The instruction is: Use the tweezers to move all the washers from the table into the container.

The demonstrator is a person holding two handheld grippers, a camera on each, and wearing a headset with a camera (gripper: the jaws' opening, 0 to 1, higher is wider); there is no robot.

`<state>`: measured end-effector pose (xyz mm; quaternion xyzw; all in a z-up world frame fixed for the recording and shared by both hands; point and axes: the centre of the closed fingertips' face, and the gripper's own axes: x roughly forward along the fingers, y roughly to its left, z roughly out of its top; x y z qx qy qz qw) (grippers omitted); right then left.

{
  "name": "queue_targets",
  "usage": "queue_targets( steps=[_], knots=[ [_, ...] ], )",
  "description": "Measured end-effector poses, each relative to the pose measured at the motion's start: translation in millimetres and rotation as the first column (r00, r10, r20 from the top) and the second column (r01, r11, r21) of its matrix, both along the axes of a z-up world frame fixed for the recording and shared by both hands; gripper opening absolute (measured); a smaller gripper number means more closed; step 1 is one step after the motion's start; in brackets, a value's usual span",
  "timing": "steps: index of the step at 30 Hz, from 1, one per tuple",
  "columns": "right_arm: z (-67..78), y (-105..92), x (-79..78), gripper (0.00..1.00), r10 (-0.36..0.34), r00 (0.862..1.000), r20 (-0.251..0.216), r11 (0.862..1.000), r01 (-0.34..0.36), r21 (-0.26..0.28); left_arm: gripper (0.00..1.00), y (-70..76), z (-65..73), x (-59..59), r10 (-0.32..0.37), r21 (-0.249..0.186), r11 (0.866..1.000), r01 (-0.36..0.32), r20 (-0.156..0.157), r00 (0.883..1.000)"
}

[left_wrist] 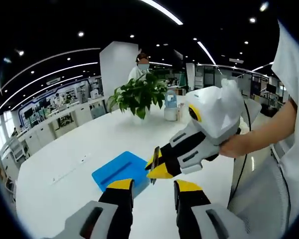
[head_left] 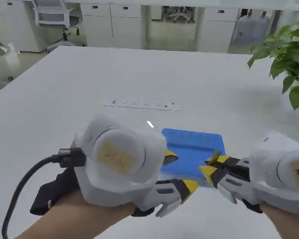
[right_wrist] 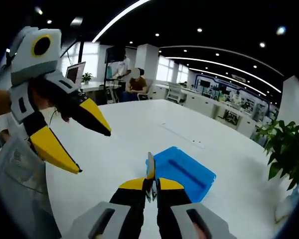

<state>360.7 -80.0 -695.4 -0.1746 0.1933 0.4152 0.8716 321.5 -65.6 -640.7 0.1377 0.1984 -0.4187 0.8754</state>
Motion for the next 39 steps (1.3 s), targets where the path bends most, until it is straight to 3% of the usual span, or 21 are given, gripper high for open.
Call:
queue_targets(
  steps=[3,6,8,11,14,15,16,18,22,26,28,29,30,31,33,34,35,36,39],
  knots=[
    [-0.3,4.6,-12.2,0.04,0.036,0.999,0.011,0.999,-0.036,-0.022,0.18,-5.8,9.6,-2.8,-0.031,-0.001,1.0,0.031,0.033,0.999],
    [-1.5,8.0,-19.8,0.04,0.058,0.998,0.021,0.998,-0.058,-0.038,0.12,-10.7,12.9,-6.0,-0.073,0.031,0.997,0.071,0.063,0.995],
    [-4.6,11.7,-26.9,0.04,0.082,0.996,0.02,0.996,-0.081,-0.049,0.14,-13.6,8.1,-9.6,-0.099,0.055,0.994,0.096,0.041,0.994],
    [-13.8,14.5,-34.4,0.04,0.115,0.993,0.034,0.989,-0.111,-0.096,0.11,-16.6,4.3,-13.9,-0.139,0.094,0.987,0.134,0.054,0.989],
    [-17.9,16.0,-40.3,0.04,0.133,0.991,0.035,0.985,-0.128,-0.111,0.09,-18.0,-2.2,-19.1,-0.172,0.129,0.978,0.166,0.038,0.984],
    [-18.0,16.2,-41.7,0.04,0.136,0.99,0.037,0.985,-0.131,-0.115,0.1,-18.0,-3.9,-20.4,-0.184,0.145,0.974,0.177,0.039,0.982],
    [-18.1,16.0,-42.8,0.04,0.141,0.989,0.042,0.983,-0.136,-0.12,0.08,-18.8,-7.8,-26.0,-0.232,0.171,0.959,0.224,0.027,0.972],
    [-17.8,16.7,-44.0,0.04,0.15,0.988,0.039,0.982,-0.145,-0.122,0.06,-19.2,-10.0,-26.0,-0.233,0.174,0.959,0.225,0.031,0.972],
    [-22.0,18.4,-48.0,0.04,0.186,0.982,0.037,0.972,-0.179,-0.15,0.03,-20.3,-19.2,-28.4,-0.284,0.222,0.937,0.27,0.032,0.958],
    [-30.1,19.5,-51.6,0.04,0.216,0.976,0.022,0.963,-0.209,-0.171,0.0,-21.2,-28.5,-31.7,-0.31,0.233,0.925,0.299,0.01,0.951],
    [-38.9,19.0,-55.2,0.04,0.243,0.97,0.013,0.951,-0.236,-0.202,0.0,-22.3,-36.0,-36.9,-0.353,0.24,0.908,0.345,-0.008,0.936],
    [-44.7,18.3,-56.8,0.04,0.261,0.965,0.011,0.94,-0.252,-0.229,0.0,-24.1,-41.9,-42.1,-0.391,0.242,0.89,0.386,-0.027,0.92],
    [-50.1,16.7,-57.8,0.04,0.273,0.962,0.006,0.93,-0.262,-0.256,0.0,-24.0,-46.2,-41.7,-0.378,0.242,0.895,0.376,-0.04,0.925],
    [-52.6,16.2,-58.3,0.04,0.279,0.96,0.005,0.926,-0.267,-0.268,0.0,-23.9,-53.7,-42.7,-0.397,0.266,0.879,0.395,-0.049,0.917],
    [-63.6,13.7,-60.1,0.04,0.304,0.953,0.006,0.903,-0.286,-0.32,0.0,-22.3,-63.3,-40.7,-0.453,0.328,0.839,0.435,-0.025,0.891],
    [-69.1,11.4,-60.0,0.04,0.314,0.949,0.01,0.891,-0.291,-0.35,0.0,-20.4,-67.0,-38.1,-0.443,0.34,0.84,0.424,-0.023,0.896],
    [-71.9,10.0,-59.8,0.04,0.32,0.947,0.014,0.884,-0.293,-0.365,0.0,-18.4,-73.2,-38.8,-0.443,0.339,0.835,0.435,-0.057,0.895],
    [-76.1,7.6,-58.6,0.04,0.326,0.945,0.019,0.874,-0.294,-0.387,0.0,-16.6,-76.9,-37.0,-0.435,0.339,0.836,0.432,-0.071,0.898],
    [-82.7,4.9,-54.2,0.04,0.332,0.943,0.02,0.862,-0.295,-0.411,0.0,-10.3,-87.9,-28.9,-0.419,0.332,0.842,0.426,-0.097,0.903]
  ],
)
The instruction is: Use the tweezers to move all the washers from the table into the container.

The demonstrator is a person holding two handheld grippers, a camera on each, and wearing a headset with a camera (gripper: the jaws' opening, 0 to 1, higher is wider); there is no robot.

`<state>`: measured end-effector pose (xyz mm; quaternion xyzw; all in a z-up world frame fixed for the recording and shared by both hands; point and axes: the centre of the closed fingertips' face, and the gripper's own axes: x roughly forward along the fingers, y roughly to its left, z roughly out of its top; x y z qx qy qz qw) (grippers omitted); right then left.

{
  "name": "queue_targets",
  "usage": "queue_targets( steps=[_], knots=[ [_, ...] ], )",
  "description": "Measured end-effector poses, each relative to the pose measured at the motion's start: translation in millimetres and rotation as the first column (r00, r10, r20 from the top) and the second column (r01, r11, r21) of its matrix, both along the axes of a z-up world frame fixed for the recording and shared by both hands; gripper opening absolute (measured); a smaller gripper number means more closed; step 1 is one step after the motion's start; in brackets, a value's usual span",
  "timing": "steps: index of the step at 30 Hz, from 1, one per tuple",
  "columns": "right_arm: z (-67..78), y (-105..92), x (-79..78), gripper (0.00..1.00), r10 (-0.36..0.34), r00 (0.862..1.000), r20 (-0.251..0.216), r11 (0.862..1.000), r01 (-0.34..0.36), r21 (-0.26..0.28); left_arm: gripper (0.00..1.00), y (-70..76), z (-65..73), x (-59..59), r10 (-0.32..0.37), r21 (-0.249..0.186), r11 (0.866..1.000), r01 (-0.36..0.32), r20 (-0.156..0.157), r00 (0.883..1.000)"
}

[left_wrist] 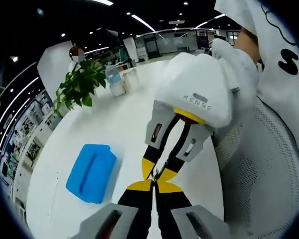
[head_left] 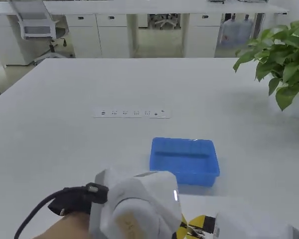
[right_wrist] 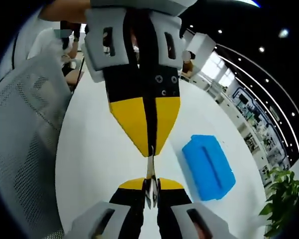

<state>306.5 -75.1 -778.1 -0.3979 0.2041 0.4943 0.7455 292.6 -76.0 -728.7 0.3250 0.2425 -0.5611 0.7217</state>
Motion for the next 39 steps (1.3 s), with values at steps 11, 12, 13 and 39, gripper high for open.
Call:
queue_targets(
  steps=[11,12,13,39],
  knots=[
    [-9.9,-1.5,12.1,0.11,-0.128,0.978,-0.167,0.979,0.151,0.138,0.0,21.9,-47.8,16.4,-0.04,0.058,0.997,0.043,-0.048,0.998],
    [-4.5,-1.2,8.9,0.11,-0.139,0.971,-0.196,0.97,0.173,0.17,0.0,22.8,-51.3,16.9,-0.06,0.07,0.996,0.063,-0.049,0.997],
    [-0.2,-2.2,8.6,0.1,-0.149,0.968,-0.203,0.964,0.188,0.19,0.0,26.1,-55.7,17.3,-0.067,0.085,0.994,0.072,-0.053,0.996],
    [49.2,-55.3,-22.1,0.44,-0.445,0.777,-0.445,0.702,0.611,0.364,0.38,60.0,-65.6,27.8,0.345,-0.035,0.933,-0.359,-0.205,0.916]
  ],
)
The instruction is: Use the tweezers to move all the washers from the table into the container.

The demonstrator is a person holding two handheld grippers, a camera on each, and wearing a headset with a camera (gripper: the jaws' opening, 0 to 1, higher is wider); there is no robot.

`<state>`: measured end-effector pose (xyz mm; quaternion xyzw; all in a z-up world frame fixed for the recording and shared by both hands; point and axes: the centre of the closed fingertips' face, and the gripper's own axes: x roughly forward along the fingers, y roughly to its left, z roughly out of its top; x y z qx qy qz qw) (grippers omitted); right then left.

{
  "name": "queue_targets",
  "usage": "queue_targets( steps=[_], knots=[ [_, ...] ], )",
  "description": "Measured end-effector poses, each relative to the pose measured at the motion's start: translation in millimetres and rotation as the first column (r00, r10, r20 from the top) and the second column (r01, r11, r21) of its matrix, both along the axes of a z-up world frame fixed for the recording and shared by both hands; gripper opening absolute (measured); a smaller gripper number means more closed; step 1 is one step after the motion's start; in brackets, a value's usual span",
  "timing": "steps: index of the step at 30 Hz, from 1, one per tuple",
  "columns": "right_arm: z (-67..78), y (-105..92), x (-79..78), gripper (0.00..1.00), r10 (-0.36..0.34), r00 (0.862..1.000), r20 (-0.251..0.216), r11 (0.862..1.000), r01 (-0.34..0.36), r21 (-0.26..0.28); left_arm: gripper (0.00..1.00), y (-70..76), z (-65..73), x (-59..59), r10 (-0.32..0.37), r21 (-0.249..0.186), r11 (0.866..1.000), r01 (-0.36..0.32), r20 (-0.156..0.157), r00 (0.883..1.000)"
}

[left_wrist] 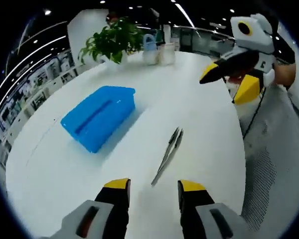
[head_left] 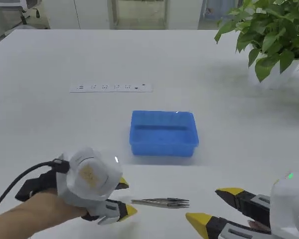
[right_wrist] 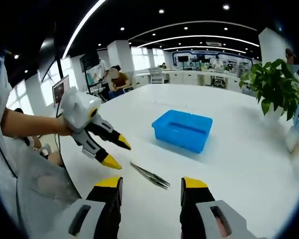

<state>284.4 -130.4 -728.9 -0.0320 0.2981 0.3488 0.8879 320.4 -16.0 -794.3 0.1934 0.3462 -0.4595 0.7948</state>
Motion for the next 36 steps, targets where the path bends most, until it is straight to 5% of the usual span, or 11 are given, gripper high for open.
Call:
queue_targets(
  steps=[2,5,9,11,15,18,20,23,26,30,36],
  knots=[
    [3.5,-0.2,3.4,0.48,-0.01,1.0,0.011,1.0,0.01,0.0,0.47,2.0,15.3,-2.0,0.096,-0.076,0.993,-0.096,-0.001,0.995],
    [5.0,-3.2,10.4,0.53,-0.027,0.999,0.03,1.0,0.027,-0.012,0.55,9.2,34.5,-3.7,0.204,-0.124,0.972,-0.199,0.025,0.979],
    [-0.8,-9.5,23.2,0.62,-0.06,0.997,0.037,0.998,0.061,-0.029,0.71,21.0,58.5,-3.0,0.384,-0.214,0.904,-0.369,0.031,0.923],
    [-0.3,-10.9,28.1,0.66,-0.085,0.996,0.037,0.996,0.086,-0.014,0.76,29.4,61.9,-5.1,0.439,-0.215,0.879,-0.425,0.021,0.898],
    [7.6,-7.8,31.0,0.68,-0.103,0.993,0.054,0.995,0.103,0.009,0.84,42.2,66.5,-8.8,0.461,-0.178,0.879,-0.443,0.076,0.884],
    [6.8,-5.1,30.7,0.75,-0.094,0.994,0.058,0.996,0.094,-0.008,0.93,47.9,67.3,-10.8,0.474,-0.162,0.875,-0.457,0.084,0.877],
    [3.2,-3.9,28.8,0.79,-0.074,0.996,0.048,0.997,0.076,-0.028,0.99,53.3,71.9,-8.6,0.52,-0.182,0.846,-0.501,0.073,0.851],
    [1.6,-6.5,29.0,0.85,-0.081,0.996,0.048,0.996,0.083,-0.043,0.99,54.9,80.7,-6.0,0.55,-0.227,0.821,-0.524,0.068,0.832],
    [4.5,-9.0,30.8,0.88,-0.096,0.994,0.049,0.995,0.098,-0.031,0.99,56.9,79.5,-5.3,0.567,-0.227,0.809,-0.542,0.061,0.821],
    [6.4,-11.6,33.6,0.9,-0.108,0.993,0.047,0.994,0.11,-0.028,0.99,59.1,72.9,-7.6,0.553,-0.18,0.827,-0.533,0.087,0.829],
    [9.9,-12.0,35.4,0.86,-0.11,0.992,0.061,0.993,0.112,-0.023,0.99,60.6,75.5,-7.9,0.563,-0.185,0.82,-0.542,0.088,0.822]
  ],
)
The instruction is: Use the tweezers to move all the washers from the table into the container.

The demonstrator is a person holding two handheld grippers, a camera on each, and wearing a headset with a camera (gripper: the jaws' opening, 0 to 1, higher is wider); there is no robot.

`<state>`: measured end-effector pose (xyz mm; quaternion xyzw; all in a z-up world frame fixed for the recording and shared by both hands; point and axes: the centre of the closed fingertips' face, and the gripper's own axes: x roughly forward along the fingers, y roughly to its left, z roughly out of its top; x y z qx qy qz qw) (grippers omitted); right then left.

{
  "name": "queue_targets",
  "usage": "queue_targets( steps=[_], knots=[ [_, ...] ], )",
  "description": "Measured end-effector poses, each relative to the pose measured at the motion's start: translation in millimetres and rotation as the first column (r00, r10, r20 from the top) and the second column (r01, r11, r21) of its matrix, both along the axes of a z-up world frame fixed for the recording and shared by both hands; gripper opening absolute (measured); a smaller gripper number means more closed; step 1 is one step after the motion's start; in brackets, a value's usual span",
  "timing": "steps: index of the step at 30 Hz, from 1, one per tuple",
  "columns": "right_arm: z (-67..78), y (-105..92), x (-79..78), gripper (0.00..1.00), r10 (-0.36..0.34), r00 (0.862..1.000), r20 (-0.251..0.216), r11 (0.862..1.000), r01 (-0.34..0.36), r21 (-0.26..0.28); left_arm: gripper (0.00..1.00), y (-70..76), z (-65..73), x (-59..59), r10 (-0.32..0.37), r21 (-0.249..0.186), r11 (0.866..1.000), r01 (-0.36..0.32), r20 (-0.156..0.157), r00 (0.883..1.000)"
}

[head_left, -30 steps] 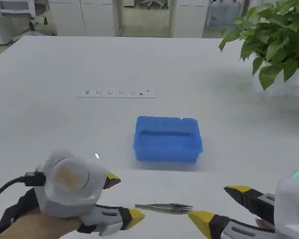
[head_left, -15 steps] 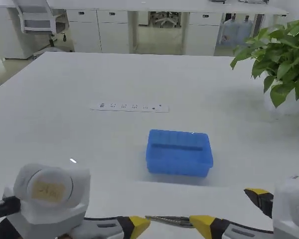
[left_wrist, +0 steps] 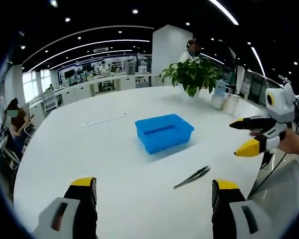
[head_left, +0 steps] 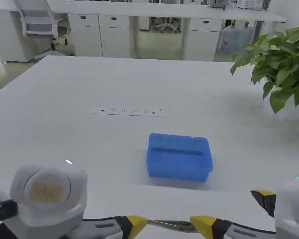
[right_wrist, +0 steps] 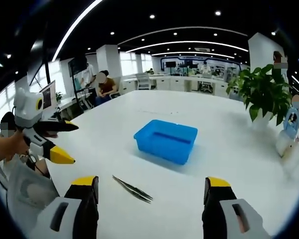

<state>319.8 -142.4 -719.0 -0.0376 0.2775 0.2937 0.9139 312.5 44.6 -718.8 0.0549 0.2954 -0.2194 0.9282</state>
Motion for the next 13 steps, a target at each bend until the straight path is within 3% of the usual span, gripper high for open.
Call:
queue_targets(
  steps=[9,13],
  knots=[
    [-1.9,-0.3,3.1,0.88,0.008,1.0,0.003,1.0,-0.008,-0.021,0.95,4.8,0.8,2.5,0.027,-0.005,1.0,-0.027,-0.005,1.0],
    [-5.3,-1.6,3.7,0.88,0.005,1.0,-0.005,1.0,-0.005,-0.021,0.94,3.1,-0.4,2.5,0.019,0.013,1.0,-0.019,-0.003,1.0]
  ],
)
